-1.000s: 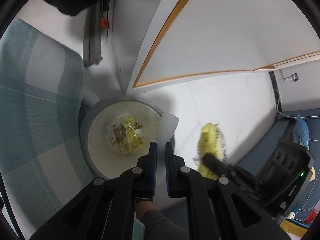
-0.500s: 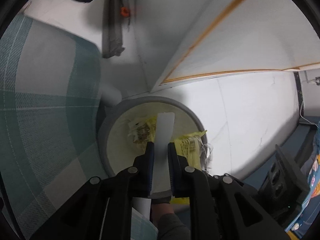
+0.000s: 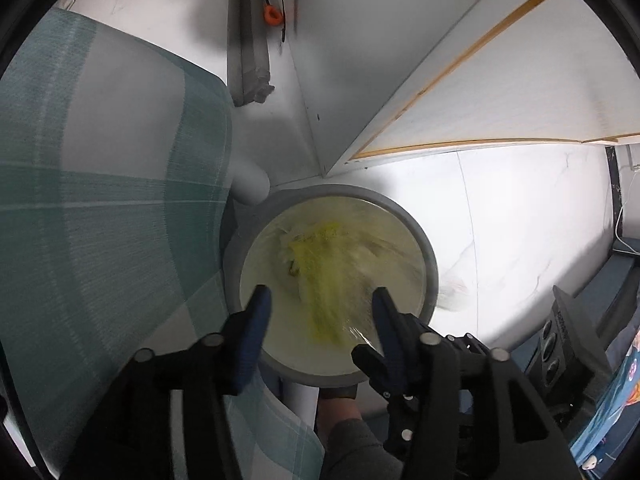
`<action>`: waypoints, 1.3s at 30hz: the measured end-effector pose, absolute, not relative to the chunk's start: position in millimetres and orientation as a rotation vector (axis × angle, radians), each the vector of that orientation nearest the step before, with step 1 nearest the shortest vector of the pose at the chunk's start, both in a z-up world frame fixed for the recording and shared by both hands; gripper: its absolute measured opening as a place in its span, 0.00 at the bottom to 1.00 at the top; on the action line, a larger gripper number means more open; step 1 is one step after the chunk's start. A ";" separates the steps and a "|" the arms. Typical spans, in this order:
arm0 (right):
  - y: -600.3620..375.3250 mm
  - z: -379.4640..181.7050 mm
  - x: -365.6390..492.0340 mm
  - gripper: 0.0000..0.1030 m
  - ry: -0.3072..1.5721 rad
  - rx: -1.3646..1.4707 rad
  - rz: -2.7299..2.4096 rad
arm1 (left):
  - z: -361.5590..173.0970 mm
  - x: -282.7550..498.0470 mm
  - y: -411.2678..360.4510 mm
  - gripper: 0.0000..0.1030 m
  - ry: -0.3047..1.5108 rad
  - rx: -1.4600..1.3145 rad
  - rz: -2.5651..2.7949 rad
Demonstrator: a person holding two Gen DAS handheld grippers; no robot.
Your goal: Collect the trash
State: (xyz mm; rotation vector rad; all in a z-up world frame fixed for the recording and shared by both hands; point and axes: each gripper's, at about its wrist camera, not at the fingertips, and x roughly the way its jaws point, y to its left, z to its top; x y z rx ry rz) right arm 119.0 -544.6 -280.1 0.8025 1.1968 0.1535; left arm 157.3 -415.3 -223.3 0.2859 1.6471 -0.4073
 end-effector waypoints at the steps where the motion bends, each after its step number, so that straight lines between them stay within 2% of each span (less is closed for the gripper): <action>1: -544.1 -279.8 118.1 0.57 1.197 0.802 0.156 | -219.2 155.4 -414.3 0.52 1.642 0.283 -0.418; 5: -547.0 -272.1 106.4 0.57 1.208 0.786 0.143 | -198.4 148.6 -412.6 0.53 1.588 0.275 -0.476; 7: -552.6 -263.5 97.1 0.59 1.206 0.787 0.121 | -182.5 144.9 -408.0 0.60 1.540 0.263 -0.506; 9: -558.2 -252.0 89.5 0.60 1.191 0.788 0.103 | -170.8 144.2 -404.5 0.61 1.499 0.242 -0.545; 11: -564.0 -236.5 82.7 0.65 1.164 0.786 0.079 | -155.8 141.7 -401.7 0.62 1.424 0.247 -0.565; 13: -569.9 -218.2 76.1 0.68 1.133 0.786 0.050 | -132.0 135.4 -394.6 0.72 1.335 0.248 -0.563; 17: -574.1 -179.1 70.8 0.73 1.086 0.732 0.011 | -100.0 128.3 -382.6 0.74 1.268 0.212 -0.568; 19: -572.4 -158.5 69.1 0.78 1.070 0.691 0.001 | -86.9 123.7 -375.6 0.75 1.238 0.209 -0.562; 22: -563.0 -131.8 70.9 0.80 1.080 0.613 -0.017 | -73.5 118.0 -368.0 0.82 1.205 0.215 -0.543; 31: -540.2 -79.7 71.2 0.86 1.069 0.534 -0.031 | -46.7 99.6 -338.5 0.83 1.166 0.226 -0.509; 39: -525.1 -57.5 67.4 0.88 1.064 0.481 -0.048 | -46.5 96.1 -331.8 0.83 1.147 0.200 -0.518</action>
